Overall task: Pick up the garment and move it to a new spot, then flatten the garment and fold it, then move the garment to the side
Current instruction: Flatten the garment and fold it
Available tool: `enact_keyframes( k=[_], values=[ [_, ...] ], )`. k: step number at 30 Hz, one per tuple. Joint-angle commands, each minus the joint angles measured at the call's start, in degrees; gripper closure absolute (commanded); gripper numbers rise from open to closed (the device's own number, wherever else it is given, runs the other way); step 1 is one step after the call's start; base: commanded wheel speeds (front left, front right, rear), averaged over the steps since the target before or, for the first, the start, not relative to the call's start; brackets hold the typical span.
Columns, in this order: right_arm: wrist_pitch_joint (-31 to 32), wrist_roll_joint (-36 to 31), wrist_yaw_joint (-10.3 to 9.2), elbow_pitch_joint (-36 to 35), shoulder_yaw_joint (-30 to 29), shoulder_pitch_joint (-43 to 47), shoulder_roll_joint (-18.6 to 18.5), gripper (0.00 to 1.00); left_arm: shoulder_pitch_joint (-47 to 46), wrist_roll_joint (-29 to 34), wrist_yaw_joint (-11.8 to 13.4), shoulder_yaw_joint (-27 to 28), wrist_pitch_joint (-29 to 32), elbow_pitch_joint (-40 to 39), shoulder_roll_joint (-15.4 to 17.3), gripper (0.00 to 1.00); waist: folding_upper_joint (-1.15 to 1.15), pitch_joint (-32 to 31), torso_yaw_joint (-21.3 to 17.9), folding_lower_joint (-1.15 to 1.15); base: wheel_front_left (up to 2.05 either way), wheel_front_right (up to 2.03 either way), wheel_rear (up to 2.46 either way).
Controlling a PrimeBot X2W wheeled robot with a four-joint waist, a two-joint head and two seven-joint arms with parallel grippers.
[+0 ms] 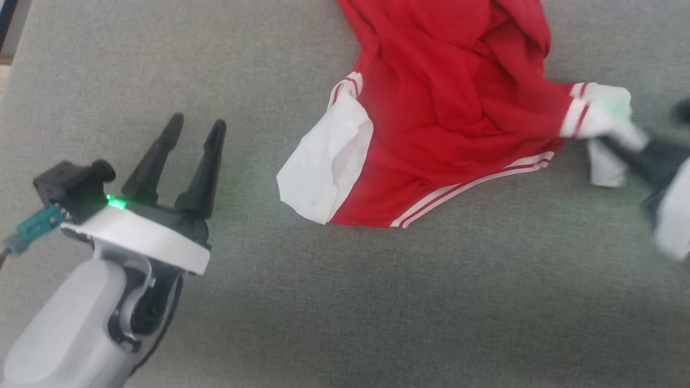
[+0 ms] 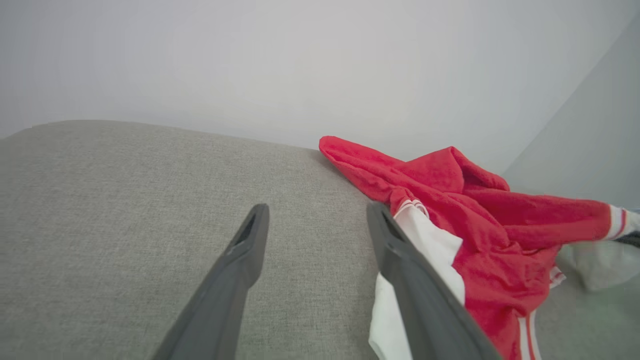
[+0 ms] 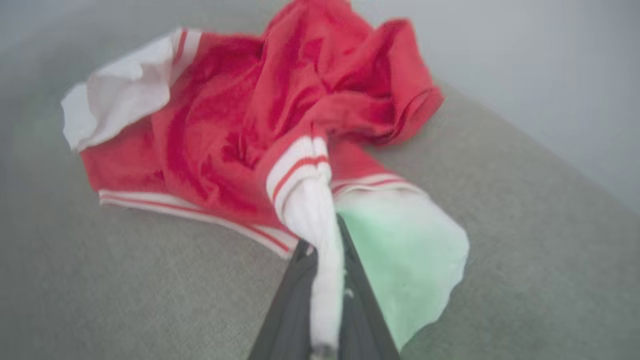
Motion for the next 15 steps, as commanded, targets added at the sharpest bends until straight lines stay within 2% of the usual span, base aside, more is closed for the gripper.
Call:
enact_keyframes(
  k=[1, 4, 8, 11, 15],
  values=[
    [-0.48, 1.63, 0.01, -0.34, -2.31, -0.36, -0.37, 1.00, 1.18, 0.37, -0.12, 0.42, -0.25, -0.50, -0.35, 0.00, 0.00, -0.52, -0.48, 0.00, 0.00, 0.00, 0.00],
    [0.48, 5.00, 0.01, 0.69, -9.05, 0.83, -0.77, 1.00, 2.82, 0.30, -0.57, 0.87, -0.25, -1.29, -0.58, 0.00, 0.00, -1.09, -0.85, 0.00, 0.00, 0.00, 0.00],
    [2.12, 8.33, 0.01, 7.85, -19.05, 2.37, 1.89, 1.00, 3.98, 0.10, -1.06, 1.04, -0.25, -2.00, -0.98, 0.00, 0.00, -1.33, -0.74, 0.00, 0.00, 0.00, 0.00],
    [4.29, 4.56, 0.01, 14.84, -23.62, 3.53, 2.76, 1.00, 4.15, 0.24, -1.44, 0.37, -0.16, -2.26, -1.35, 0.00, 0.00, -1.13, -0.09, 0.00, 0.00, 0.00, 0.00],
    [6.25, 0.08, 0.02, 24.67, -29.74, 4.40, 6.24, 1.00, 4.07, 0.10, -1.94, -0.30, 0.32, -2.59, -1.47, 0.00, 0.00, -0.60, 0.58, 0.00, 0.00, 0.00, 0.00]
  ],
)
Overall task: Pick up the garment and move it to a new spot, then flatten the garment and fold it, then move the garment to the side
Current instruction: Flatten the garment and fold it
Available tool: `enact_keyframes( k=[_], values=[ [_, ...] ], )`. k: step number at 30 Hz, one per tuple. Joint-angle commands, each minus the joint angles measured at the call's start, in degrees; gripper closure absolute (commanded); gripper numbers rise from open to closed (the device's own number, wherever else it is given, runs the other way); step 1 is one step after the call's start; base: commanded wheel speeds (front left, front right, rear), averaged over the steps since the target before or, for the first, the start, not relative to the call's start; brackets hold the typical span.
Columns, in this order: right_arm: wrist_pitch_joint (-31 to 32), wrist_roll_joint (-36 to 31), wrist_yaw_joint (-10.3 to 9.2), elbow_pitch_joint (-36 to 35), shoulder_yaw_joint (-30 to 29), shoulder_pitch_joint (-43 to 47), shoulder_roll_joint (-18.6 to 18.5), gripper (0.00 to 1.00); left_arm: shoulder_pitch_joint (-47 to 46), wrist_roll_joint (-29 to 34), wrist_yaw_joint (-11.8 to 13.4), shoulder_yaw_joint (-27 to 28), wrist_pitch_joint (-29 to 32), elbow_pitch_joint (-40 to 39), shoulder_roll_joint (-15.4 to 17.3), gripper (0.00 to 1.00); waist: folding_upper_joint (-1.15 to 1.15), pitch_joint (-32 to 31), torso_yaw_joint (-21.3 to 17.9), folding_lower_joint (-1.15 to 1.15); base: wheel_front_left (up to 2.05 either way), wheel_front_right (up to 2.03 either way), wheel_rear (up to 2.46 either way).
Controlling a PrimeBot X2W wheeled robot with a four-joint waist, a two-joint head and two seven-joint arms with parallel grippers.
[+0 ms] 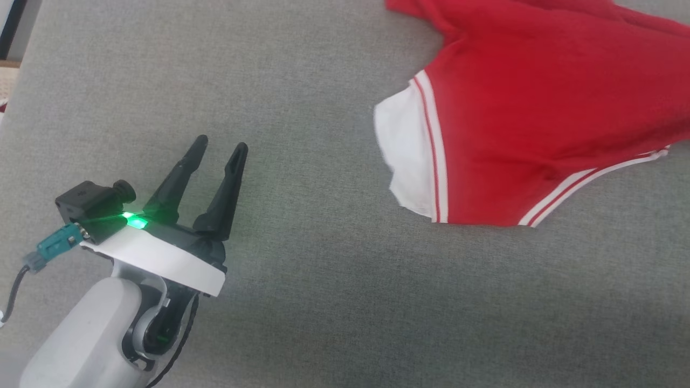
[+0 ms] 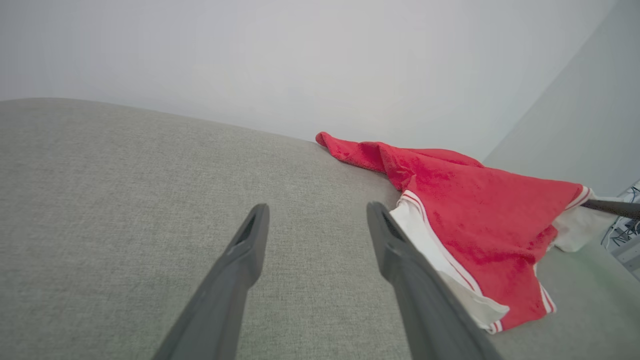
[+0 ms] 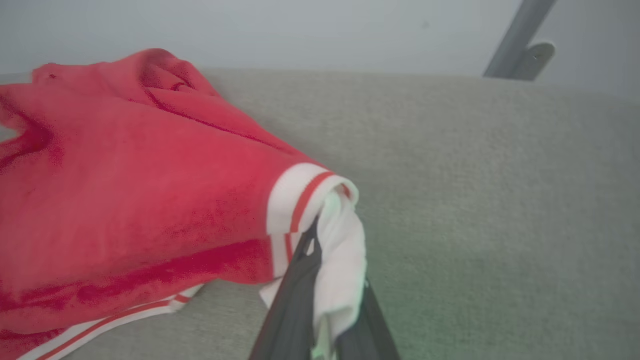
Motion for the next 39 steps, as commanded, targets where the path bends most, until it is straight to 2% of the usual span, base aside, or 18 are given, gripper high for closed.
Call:
enact_keyframes(
  k=[1, 6, 7, 8, 9, 15, 24, 25, 28, 31, 35, 39],
  values=[
    [-0.01, -1.51, 0.01, 2.35, -1.86, 0.01, 1.05, 1.00, 0.58, -0.02, -0.34, -0.08, 0.07, -0.28, -0.02, 0.00, 0.00, 0.29, 0.21, 0.00, 0.00, 0.00, 0.00],
    [-3.43, -6.15, 0.03, 8.88, -7.46, -2.27, 5.63, 1.00, -0.04, -0.41, -1.66, -0.65, 1.12, -0.94, 0.84, 0.00, 0.00, 0.89, -0.26, 0.00, 0.00, 0.00, 0.00],
    [-4.38, -7.08, 0.02, 9.41, -7.84, -2.70, 6.39, 0.91, -0.61, -0.73, -2.16, -0.82, 1.73, -1.33, 1.07, 0.00, 0.00, 0.96, -0.56, 0.00, 0.00, 0.00, 0.00],
    [-5.20, -8.05, 0.02, 9.75, -7.97, -3.05, 7.15, 0.70, -1.32, -1.26, -2.82, -1.10, 2.62, -1.75, 1.14, 0.00, 0.00, 0.99, -0.82, 0.00, 0.00, 0.00, 0.00],
    [-6.34, -8.91, 0.02, 10.02, -8.38, -3.33, 7.73, 0.00, -2.15, -1.56, -3.59, -1.93, 3.99, -2.24, 1.44, 0.00, 0.00, 0.91, -1.07, 0.00, 0.00, 0.00, 0.00],
    [-15.10, -13.94, 0.02, 7.06, -10.24, -1.90, 8.67, 0.00, -11.00, -4.66, -6.36, -5.63, 15.91, -4.33, 4.85, 0.00, 0.00, 0.29, -3.48, 0.00, 0.00, 0.00, 0.00],
    [-22.18, -13.87, 0.03, -2.74, -13.82, 5.31, 13.50, 0.00, -23.23, -18.86, -7.01, -10.41, 41.39, 0.35, 7.72, 0.00, 0.00, 0.58, -10.85, 0.00, 0.00, 0.00, 0.00],
    [-22.18, -13.87, 0.03, -2.74, -13.82, 5.31, 13.50, 0.00, -23.23, -18.86, -7.01, -10.41, 41.39, 0.35, 7.72, 0.00, 0.00, 0.58, -10.85, 0.00, 0.00, 0.00, 0.00],
    [-22.88, -14.09, 0.03, -6.13, -14.12, 7.64, 15.34, 0.00, -25.55, -24.44, -5.47, -11.84, 50.63, 2.43, 7.91, 0.00, 0.00, 1.12, -13.00, 0.00, 0.00, 0.00, 0.00],
    [-23.09, -14.26, 0.03, -8.81, -13.92, 9.42, 17.52, 0.00, -27.64, -27.89, -3.70, -12.45, 56.54, 3.69, 7.74, 0.00, 0.00, 1.85, -14.83, 0.00, 0.00, 0.00, 0.00],
    [-23.25, -14.52, 0.03, -11.01, -13.75, 10.59, 19.63, 0.00, -29.15, -31.82, -1.51, -11.65, 59.74, 4.86, 6.31, 0.00, 0.00, 2.84, -16.75, 0.00, 0.00, 0.00, 0.00],
    [-23.37, -14.93, 0.03, -12.09, -13.37, 10.79, 21.07, 0.00, -30.44, -29.38, -0.27, -13.46, 60.84, 7.41, 6.12, 0.00, 0.00, 3.86, -18.22, 0.00, 0.00, 0.00, 0.00]
  ],
)
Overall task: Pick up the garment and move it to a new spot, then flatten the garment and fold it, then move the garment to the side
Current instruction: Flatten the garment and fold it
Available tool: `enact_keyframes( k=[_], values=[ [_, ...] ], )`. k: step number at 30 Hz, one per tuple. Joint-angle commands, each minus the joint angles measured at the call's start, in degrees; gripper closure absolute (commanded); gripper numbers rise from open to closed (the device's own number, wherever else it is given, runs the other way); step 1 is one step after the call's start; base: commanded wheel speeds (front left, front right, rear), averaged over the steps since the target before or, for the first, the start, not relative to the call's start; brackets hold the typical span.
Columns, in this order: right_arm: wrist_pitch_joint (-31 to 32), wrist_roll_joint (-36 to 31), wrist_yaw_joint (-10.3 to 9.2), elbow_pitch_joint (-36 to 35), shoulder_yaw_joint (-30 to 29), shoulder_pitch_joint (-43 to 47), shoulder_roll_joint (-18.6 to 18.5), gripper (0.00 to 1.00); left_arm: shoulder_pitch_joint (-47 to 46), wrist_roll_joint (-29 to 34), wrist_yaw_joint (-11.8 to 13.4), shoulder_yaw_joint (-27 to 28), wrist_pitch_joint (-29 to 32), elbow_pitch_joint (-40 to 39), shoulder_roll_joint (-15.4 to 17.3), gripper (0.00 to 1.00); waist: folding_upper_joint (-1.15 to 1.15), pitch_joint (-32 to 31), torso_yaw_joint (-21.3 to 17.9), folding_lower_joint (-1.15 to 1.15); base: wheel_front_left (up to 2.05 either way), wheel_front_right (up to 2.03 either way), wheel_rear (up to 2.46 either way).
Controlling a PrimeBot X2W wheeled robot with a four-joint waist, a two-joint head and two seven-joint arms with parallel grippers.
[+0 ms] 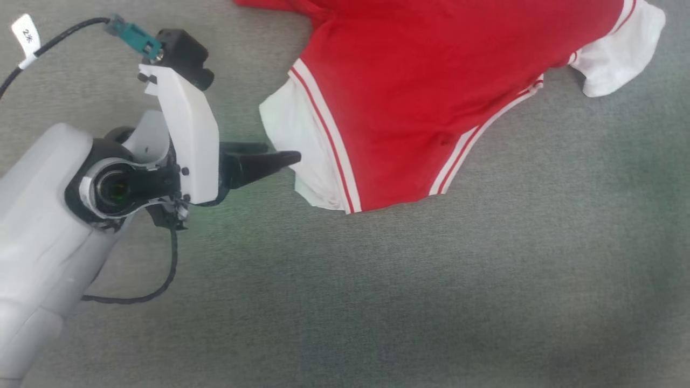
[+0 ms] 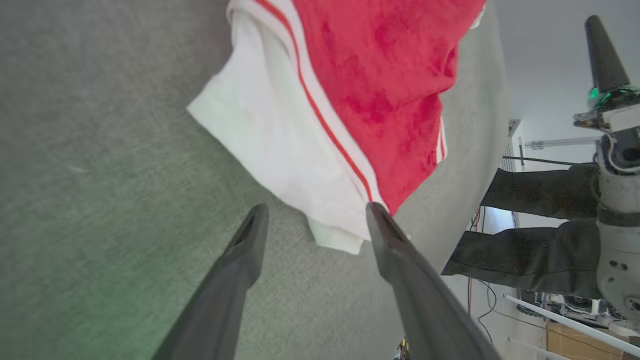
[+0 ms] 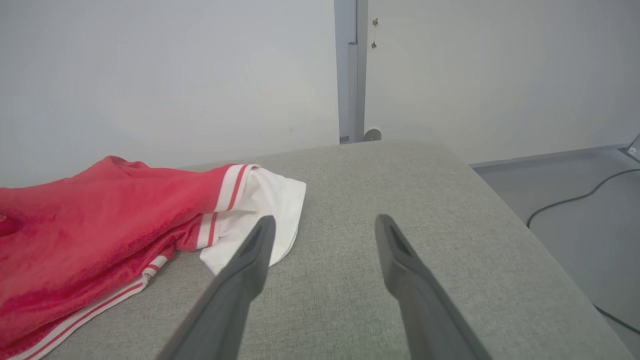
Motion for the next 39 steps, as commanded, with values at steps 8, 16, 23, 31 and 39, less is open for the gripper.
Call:
enact_keyframes(
  k=[8, 16, 23, 31, 39],
  values=[
    [-0.58, -0.78, 0.03, -0.22, 1.40, -1.06, 1.36, 0.00, -1.75, 2.87, -0.25, -3.09, 0.41, 9.58, -2.71, 0.00, 0.00, 1.57, -2.20, 0.00, 0.00, 0.00, 0.00],
    [-0.28, -1.47, 0.03, -1.92, 3.32, -0.08, 0.82, 0.00, -1.97, 0.82, -3.66, -0.21, -2.30, 14.42, -3.02, 1.00, 0.00, 0.68, -1.14, 0.00, 0.00, 0.00, 0.00],
    [0.68, -1.41, 0.02, -3.00, 4.27, 1.34, -0.18, 0.00, 0.84, 0.87, -4.28, 3.72, -4.47, 15.24, 6.65, 1.00, 0.00, -0.63, 0.56, 0.00, 0.00, 0.00, 0.00],
    [2.49, -0.80, 0.03, -4.56, 6.22, 1.92, -2.02, 0.00, 2.87, 4.10, -3.80, 4.89, -8.76, 16.79, 11.84, 1.00, 0.00, -1.51, 1.93, 0.00, 0.00, 0.00, 0.00],
    [8.08, -0.16, 0.02, -7.91, 16.59, 0.66, -8.71, 0.00, 2.23, 11.53, -5.12, 3.76, -22.00, 19.76, 7.41, 0.00, 0.00, -2.95, 4.50, 0.00, 0.00, 0.00, 0.00]
  ],
)
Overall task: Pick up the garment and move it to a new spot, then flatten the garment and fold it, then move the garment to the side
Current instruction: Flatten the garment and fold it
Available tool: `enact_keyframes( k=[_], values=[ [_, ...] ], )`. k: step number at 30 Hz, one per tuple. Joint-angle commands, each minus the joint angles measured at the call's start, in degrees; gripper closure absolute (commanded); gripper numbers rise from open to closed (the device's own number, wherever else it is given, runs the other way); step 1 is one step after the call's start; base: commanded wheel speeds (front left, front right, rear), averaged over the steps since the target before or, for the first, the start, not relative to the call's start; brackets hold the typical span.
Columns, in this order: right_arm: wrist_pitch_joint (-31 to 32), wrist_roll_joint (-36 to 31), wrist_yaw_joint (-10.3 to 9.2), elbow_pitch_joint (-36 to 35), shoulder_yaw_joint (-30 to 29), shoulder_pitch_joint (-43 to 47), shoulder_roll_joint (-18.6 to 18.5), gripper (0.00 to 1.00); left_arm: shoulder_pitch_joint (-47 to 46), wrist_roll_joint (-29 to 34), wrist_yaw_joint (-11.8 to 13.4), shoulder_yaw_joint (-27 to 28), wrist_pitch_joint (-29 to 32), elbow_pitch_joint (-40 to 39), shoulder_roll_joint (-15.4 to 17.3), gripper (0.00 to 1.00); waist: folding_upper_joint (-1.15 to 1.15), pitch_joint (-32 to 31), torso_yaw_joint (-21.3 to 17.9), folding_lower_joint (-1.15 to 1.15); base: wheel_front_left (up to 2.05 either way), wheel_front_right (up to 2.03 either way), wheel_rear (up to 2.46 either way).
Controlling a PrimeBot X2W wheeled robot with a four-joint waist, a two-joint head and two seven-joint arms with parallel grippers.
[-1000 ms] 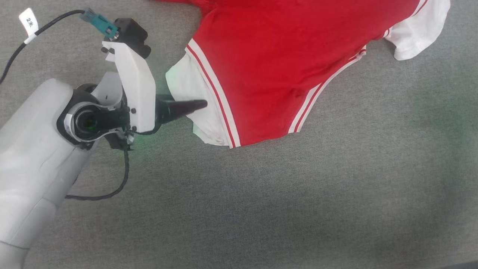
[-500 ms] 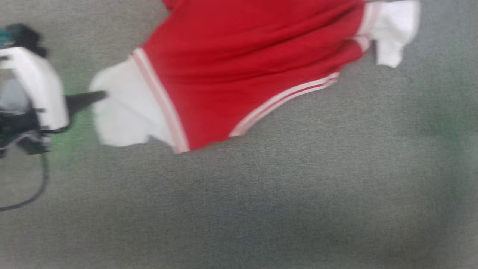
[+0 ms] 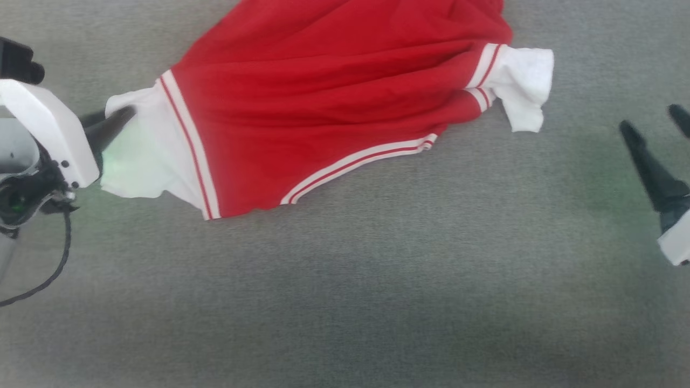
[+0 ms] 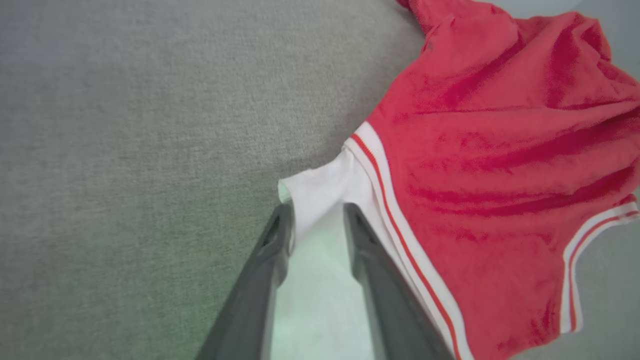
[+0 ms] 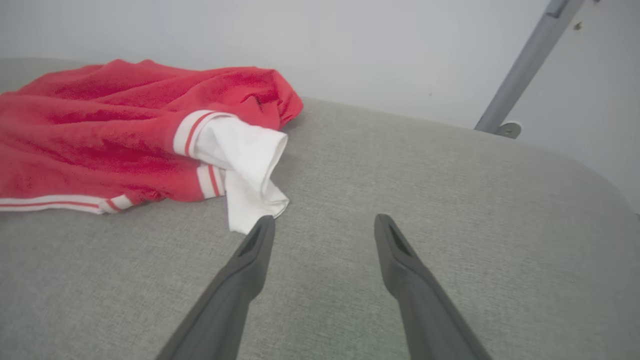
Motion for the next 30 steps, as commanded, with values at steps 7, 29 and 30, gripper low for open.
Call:
enact_keyframes(
  k=[7, 29, 30],
  values=[
    [9.35, 2.32, 0.01, 2.21, 7.15, -7.01, -4.45, 0.00, 4.63, 6.33, 0.06, 0.53, -17.46, -4.94, -3.99, 0.00, 0.00, 0.01, 5.08, 0.00, 0.00, 0.00, 0.00],
    [20.84, 8.34, -0.01, 22.80, 8.34, -23.28, -11.79, 1.00, 21.02, 10.67, 8.03, -1.29, -31.83, -26.82, -6.31, 0.00, 0.00, 2.80, 15.89, 0.00, 0.00, 0.00, 0.00],
    [20.58, 7.46, -0.01, 24.35, 6.67, -23.50, -12.04, 1.00, 21.13, 10.79, 8.28, -1.30, -31.77, -27.31, -6.14, 0.00, 0.00, 2.87, 15.82, 0.00, 0.00, 0.00, 0.00]
  ],
)
